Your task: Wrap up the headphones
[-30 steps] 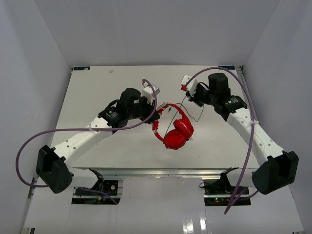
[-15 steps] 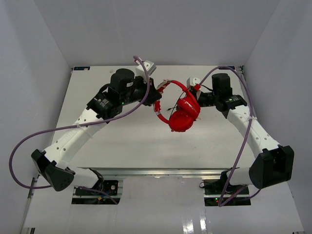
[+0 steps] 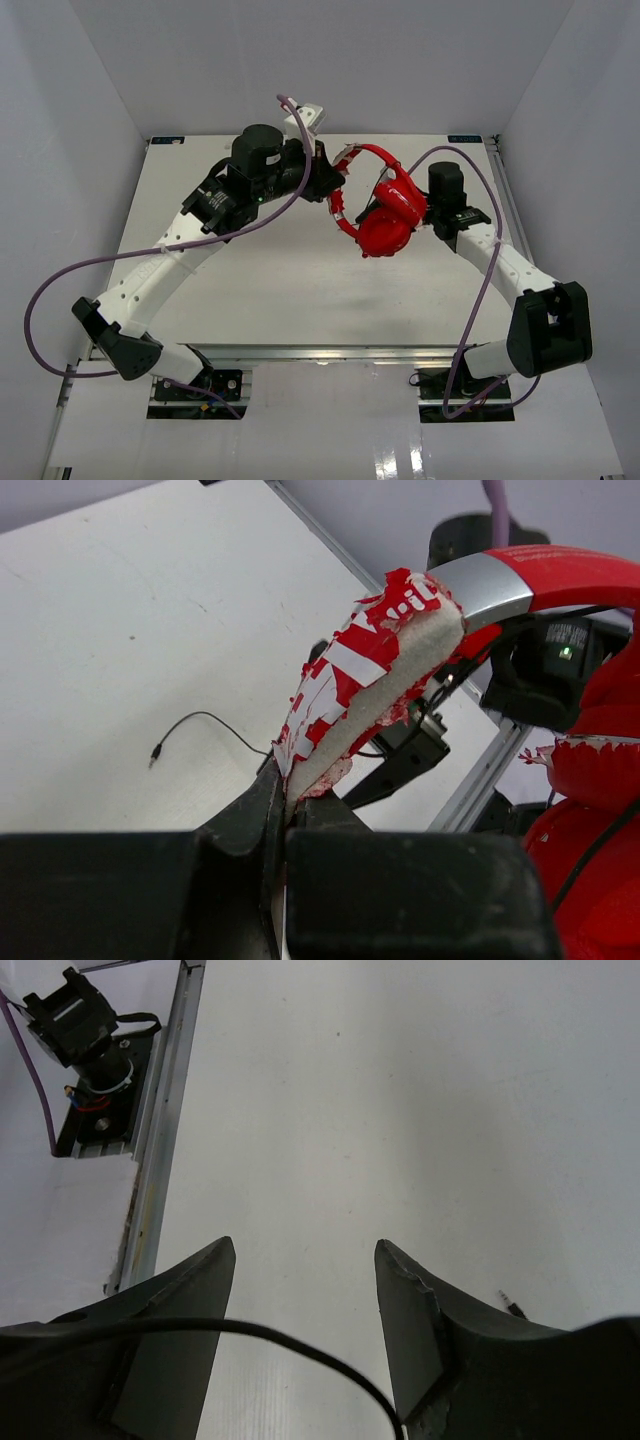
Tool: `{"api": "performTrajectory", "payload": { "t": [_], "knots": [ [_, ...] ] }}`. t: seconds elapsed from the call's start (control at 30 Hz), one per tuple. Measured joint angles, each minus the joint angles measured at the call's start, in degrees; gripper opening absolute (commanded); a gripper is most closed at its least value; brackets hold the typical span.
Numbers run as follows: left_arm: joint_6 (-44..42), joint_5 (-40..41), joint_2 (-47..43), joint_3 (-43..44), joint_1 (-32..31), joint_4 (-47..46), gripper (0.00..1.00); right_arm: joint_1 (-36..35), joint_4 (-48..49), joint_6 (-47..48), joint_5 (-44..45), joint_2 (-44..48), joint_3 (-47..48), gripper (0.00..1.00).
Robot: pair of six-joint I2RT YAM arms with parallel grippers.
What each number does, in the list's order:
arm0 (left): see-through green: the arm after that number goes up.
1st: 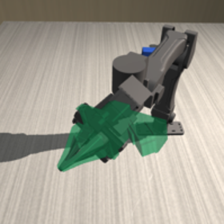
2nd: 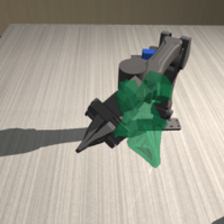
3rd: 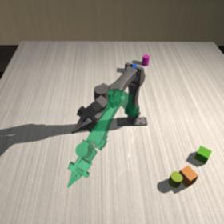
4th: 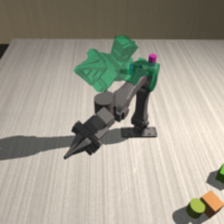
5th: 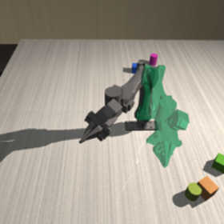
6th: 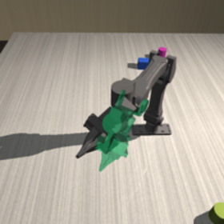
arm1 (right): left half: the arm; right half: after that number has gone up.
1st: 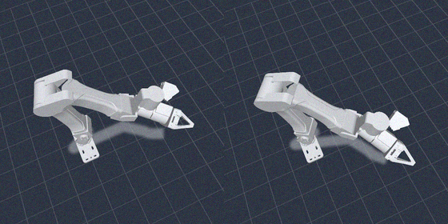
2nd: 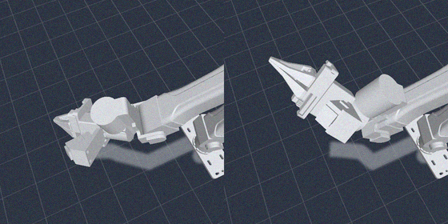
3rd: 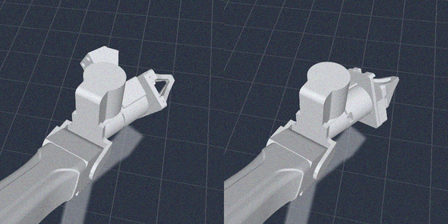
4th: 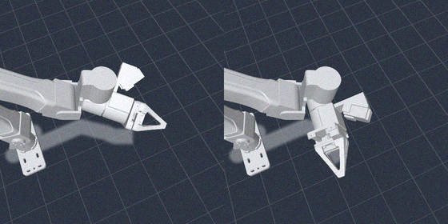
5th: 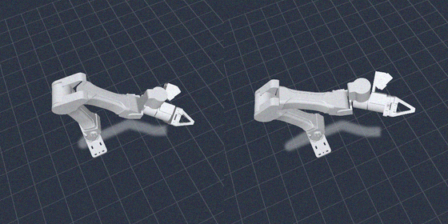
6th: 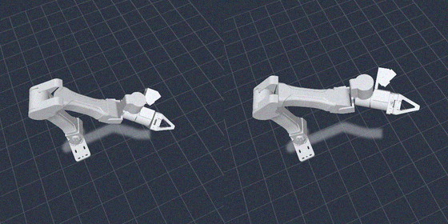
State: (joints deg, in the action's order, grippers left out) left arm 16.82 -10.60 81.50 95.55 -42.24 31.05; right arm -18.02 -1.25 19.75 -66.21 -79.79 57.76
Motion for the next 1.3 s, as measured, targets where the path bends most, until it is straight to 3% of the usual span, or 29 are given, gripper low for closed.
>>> {"api": "performTrajectory", "payload": {
  "t": [0.27, 0.53, 0.67, 0.97, 1.17, 1.3],
  "knots": [
    [4.54, 11.38, 0.07, 3.36, 0.0, -2.02, 0.0, 0.0, 2.89, -0.78, -1.17, -0.11, -10.16, 0.64],
    [11.51, 22.98, 0.06, 3.49, 0.0, -5.62, 0.0, -0.76, 5.17, -2.72, -5.87, -0.07, -13.65, 0.6],
    [13.83, 27.92, 0.06, 3.49, 0.0, -8.34, 0.0, -1.85, 6.56, -4.2, -7.84, 0.6, -13.99, 0.54],
    [12.52, 37.04, 0.05, 3.42, 0.46, -12.27, 0.0, -2.35, -0.11, 1.92, -7.11, 5.03, -15.5, 0.25],
    [11.7, 41.24, -1.55, -1.22, 2.47, -15.95, 0.0, -2.83, -8.37, 7.38, -1.43, 7.9, -15.47, 0.17],
    [11.76, 42.52, -2.77, -5.5, 3.82, -17.72, 0.0, -3.14, -12.19, 9.35, 2.99, 9.73, -15.34, 0.2]
  ]
}}
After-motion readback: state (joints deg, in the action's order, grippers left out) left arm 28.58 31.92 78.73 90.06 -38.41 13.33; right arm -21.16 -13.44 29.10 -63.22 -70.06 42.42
